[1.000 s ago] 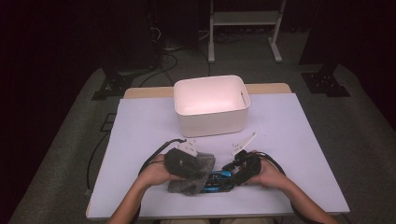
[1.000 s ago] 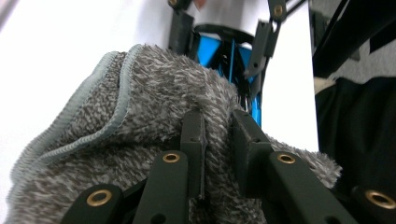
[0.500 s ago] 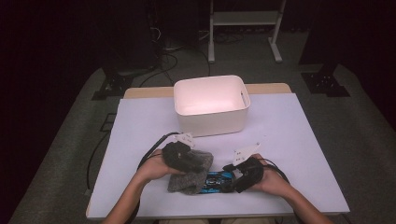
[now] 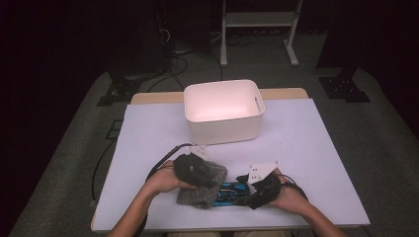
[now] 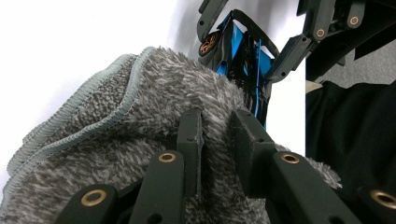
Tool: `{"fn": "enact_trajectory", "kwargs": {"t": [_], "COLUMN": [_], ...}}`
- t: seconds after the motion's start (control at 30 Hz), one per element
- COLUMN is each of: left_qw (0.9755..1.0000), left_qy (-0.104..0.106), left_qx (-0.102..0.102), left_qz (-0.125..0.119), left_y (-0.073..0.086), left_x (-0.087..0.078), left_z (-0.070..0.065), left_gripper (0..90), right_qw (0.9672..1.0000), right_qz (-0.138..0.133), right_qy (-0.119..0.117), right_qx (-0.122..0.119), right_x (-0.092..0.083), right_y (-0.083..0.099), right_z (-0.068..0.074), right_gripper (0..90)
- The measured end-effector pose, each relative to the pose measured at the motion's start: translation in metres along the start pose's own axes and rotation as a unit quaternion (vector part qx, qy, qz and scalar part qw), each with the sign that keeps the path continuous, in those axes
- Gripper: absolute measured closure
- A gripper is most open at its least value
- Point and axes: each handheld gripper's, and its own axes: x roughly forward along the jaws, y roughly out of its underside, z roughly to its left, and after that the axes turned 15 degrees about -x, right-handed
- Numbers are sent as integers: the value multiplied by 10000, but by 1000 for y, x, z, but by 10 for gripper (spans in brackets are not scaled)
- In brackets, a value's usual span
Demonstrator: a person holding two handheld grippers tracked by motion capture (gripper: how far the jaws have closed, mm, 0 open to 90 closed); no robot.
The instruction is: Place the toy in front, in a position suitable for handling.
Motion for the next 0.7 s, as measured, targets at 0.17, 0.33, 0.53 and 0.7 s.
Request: {"fn": "enact_trajectory", "kwargs": {"t": [0.17, 0.33, 0.53, 0.7], "left_qw": [9999, 9996, 9998, 9999], "left_qy": [-170, 104, 50, 80], "left_qx": [24, -126, -22, 120], "left_qz": [21, 209, 213, 96], "left_y": [-5, -8, -6, -3], "left_x": [4, 13, 11, 6], "left_z": [1, 7, 2, -5], "left_gripper": [566, 647, 697, 706], "right_qw": [10000, 9999, 10000, 10000], "right_qz": [-34, -73, -27, 45], "right_qy": [28, 0, 68, -13], "right_qx": [83, 109, -51, 27], "right_x": [0, 0, 0, -1], "right_y": [2, 3, 0, -1], "right_z": [1, 0, 2, 3], "right_gripper": [315, 314, 312, 304]}}
